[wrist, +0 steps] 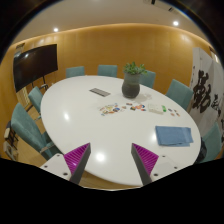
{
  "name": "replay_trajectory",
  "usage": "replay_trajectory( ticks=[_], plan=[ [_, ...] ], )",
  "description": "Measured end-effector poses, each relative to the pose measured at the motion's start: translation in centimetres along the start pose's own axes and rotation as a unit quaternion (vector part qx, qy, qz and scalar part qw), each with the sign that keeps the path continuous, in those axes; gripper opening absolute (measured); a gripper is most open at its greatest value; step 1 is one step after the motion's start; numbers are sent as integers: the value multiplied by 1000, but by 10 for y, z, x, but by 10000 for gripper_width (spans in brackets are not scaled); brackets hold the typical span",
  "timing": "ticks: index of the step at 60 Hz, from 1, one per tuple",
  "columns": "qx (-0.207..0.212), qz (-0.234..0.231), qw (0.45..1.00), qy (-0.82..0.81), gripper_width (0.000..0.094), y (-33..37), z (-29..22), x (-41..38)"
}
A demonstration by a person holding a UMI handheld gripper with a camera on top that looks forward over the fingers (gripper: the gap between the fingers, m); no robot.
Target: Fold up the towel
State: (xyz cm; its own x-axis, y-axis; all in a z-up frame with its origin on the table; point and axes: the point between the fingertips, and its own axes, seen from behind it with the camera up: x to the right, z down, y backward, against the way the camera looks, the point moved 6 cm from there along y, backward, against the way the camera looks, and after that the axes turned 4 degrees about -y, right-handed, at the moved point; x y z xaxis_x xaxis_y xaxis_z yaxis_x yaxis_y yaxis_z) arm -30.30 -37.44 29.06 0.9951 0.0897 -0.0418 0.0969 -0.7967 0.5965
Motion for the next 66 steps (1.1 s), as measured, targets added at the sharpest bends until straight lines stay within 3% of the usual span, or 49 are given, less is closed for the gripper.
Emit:
replay_trajectory(
  ticks=[12, 21, 35, 53, 57, 66],
  plan=[
    [-33, -7, 999, -17, 874, -34, 35, 46],
    [-48, 24, 998, -27, 872, -84, 59, 123],
    [-21, 91, 995, -27, 867, -207, 34, 266],
    [-45, 100, 992, -57, 857, -353, 32, 329],
    [-52, 116, 991, -43, 744, -363, 37, 335],
    [-32, 124, 992, 15, 194, -369, 35, 337]
  ],
)
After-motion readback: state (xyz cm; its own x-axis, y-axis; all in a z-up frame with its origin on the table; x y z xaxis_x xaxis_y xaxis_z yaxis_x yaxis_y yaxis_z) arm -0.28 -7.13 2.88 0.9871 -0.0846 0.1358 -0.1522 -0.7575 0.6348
